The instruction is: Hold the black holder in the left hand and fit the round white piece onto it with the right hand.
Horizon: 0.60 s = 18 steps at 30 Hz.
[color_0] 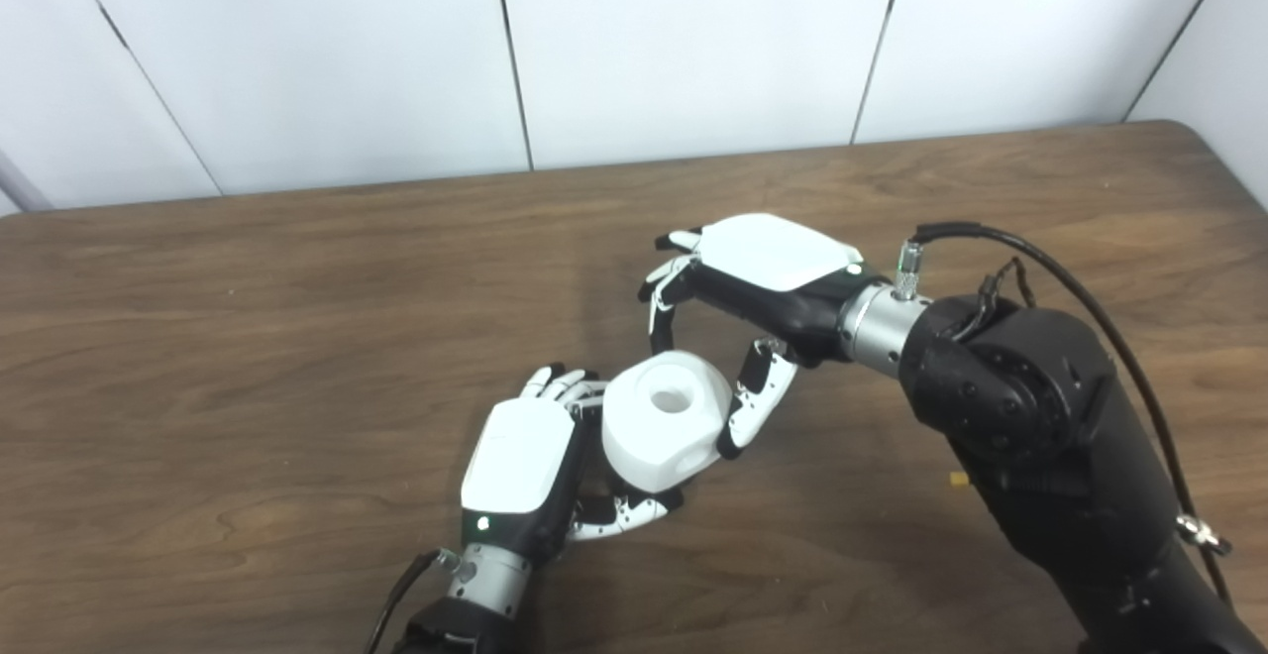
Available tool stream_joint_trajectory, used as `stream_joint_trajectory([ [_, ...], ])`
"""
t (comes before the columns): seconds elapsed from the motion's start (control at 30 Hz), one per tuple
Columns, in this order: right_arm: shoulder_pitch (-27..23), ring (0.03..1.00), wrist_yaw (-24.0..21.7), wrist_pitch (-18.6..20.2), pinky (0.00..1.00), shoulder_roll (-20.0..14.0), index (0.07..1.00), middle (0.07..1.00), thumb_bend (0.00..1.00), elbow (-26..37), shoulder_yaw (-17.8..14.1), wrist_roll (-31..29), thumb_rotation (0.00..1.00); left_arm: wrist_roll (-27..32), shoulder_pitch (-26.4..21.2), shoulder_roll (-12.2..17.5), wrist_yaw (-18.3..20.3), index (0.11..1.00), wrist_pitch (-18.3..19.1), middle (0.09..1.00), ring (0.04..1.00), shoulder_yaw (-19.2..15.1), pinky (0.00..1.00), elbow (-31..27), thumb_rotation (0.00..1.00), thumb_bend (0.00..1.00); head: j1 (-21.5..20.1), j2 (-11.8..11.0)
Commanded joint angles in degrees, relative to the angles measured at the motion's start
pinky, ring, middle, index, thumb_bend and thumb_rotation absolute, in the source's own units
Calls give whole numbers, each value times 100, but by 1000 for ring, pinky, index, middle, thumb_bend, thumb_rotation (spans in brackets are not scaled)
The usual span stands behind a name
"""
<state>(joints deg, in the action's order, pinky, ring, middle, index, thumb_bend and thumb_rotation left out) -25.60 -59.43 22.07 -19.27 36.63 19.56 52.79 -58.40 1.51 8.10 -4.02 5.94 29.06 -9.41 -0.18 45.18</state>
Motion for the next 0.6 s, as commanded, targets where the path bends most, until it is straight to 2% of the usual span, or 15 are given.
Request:
stream_joint_trajectory([
  [0.0,-149,973,190,-120,1000,22,481,829,525,64,-69,43,135,-145,39,-28,240,485,9,753,842,141,925,51,48,522,-6,-3],
  [0.57,-112,970,288,-273,1000,-29,480,829,525,-75,-89,34,135,-122,62,5,237,485,-17,749,839,133,918,12,48,522,-77,25],
])
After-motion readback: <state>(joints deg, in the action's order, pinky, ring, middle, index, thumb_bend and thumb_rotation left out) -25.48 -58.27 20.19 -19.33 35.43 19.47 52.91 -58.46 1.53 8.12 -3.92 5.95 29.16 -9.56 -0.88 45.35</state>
